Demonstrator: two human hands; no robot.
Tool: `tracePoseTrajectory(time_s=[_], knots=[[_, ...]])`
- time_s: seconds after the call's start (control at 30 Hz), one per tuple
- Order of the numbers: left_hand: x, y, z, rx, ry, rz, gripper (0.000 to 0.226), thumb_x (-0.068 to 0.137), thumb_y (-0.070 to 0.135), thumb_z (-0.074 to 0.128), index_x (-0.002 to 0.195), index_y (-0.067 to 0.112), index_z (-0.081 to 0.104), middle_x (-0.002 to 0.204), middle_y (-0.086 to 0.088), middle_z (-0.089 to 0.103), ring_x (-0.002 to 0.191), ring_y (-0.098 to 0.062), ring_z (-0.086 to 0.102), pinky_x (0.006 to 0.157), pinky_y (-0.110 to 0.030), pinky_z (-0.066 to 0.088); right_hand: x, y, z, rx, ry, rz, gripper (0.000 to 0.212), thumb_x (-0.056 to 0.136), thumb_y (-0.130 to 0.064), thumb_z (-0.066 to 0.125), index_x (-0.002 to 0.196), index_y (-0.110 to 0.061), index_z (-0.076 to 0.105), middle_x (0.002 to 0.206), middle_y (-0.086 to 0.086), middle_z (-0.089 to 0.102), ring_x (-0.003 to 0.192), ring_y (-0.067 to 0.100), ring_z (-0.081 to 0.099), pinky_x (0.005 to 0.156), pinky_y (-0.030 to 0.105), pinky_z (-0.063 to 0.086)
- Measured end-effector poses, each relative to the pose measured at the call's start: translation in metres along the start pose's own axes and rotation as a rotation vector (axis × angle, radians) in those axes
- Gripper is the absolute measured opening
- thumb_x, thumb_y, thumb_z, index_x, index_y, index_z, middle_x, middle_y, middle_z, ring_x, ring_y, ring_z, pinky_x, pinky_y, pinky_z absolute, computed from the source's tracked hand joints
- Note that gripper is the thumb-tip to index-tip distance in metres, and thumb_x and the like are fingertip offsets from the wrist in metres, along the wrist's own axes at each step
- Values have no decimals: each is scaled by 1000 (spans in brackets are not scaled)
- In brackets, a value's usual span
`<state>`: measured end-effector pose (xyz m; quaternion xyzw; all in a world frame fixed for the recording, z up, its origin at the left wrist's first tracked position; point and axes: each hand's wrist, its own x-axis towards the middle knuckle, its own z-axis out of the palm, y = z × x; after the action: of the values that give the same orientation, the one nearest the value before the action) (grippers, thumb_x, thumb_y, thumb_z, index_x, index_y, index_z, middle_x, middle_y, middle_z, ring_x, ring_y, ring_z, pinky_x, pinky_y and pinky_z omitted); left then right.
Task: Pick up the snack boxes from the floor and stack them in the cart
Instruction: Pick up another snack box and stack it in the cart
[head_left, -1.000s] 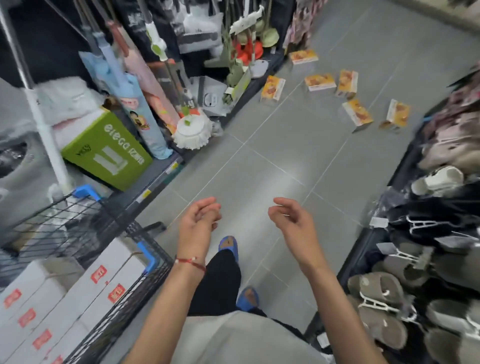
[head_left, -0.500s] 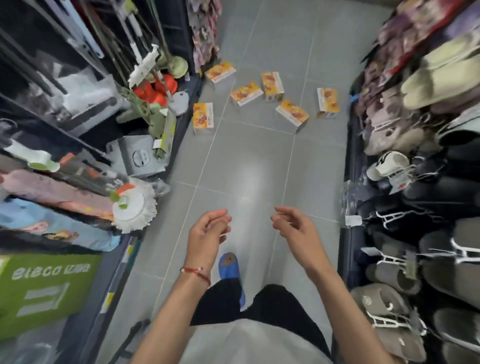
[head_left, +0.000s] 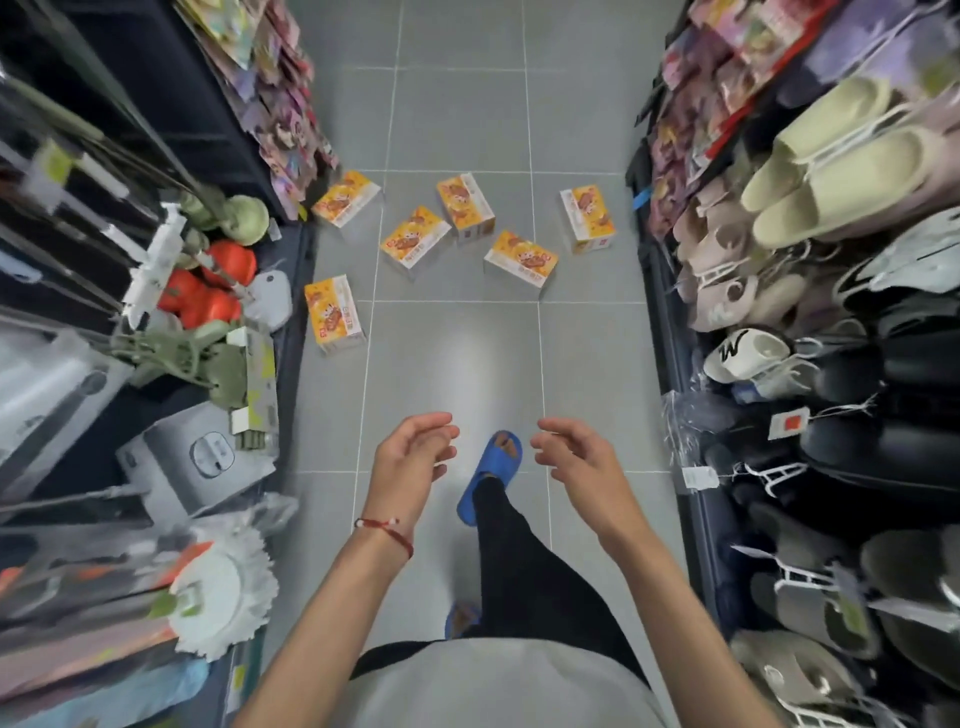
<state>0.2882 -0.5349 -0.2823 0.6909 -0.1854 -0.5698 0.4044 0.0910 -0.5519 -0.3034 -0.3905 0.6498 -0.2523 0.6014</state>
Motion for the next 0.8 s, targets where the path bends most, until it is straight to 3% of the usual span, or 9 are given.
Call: tracePoseTrajectory(time_s=[0.1,0.17,0.27,0.47,0.8], knots=[[51,39,22,26,2,-32,14,96,9,64,104,17,72,100,0,72,90,-17,66,83,-29,51,55,-37,-9,-8,-19,12,20,104,-20,61,123,-23,67,107,0,75,92,2,72,80,12,50],[83,66,41,47,-25,-57,15,96,9,63,105,17,71,101,0,72,92,-17,66,86,-31,51,91,-63,-19,-6,-9,34,22,104,-19,61,125,-20,67,109,3,74,91,2,73,74,10,50],[130,112,70,39,-51,-55,15,96,11,63,107,18,72,105,-1,73,97,-18,67,92,-34,52,146,-104,-35,-38,0,41,22,103,-22,63,125,-23,68,113,5,73,106,17,71,83,18,49],[224,187,107,26,-61,-62,16,96,13,65,109,17,73,114,-7,73,101,-20,68,96,-37,54,241,-177,-58,-28,61,60,21,103,-24,63,123,-26,68,116,3,73,98,11,71,85,23,51],[436,322,176,116,-172,-103,11,95,12,65,102,17,72,112,-8,70,96,-21,66,75,-25,49,429,-280,-53,80,178,129,17,103,-22,62,118,-28,68,117,6,74,109,21,71,103,37,51]])
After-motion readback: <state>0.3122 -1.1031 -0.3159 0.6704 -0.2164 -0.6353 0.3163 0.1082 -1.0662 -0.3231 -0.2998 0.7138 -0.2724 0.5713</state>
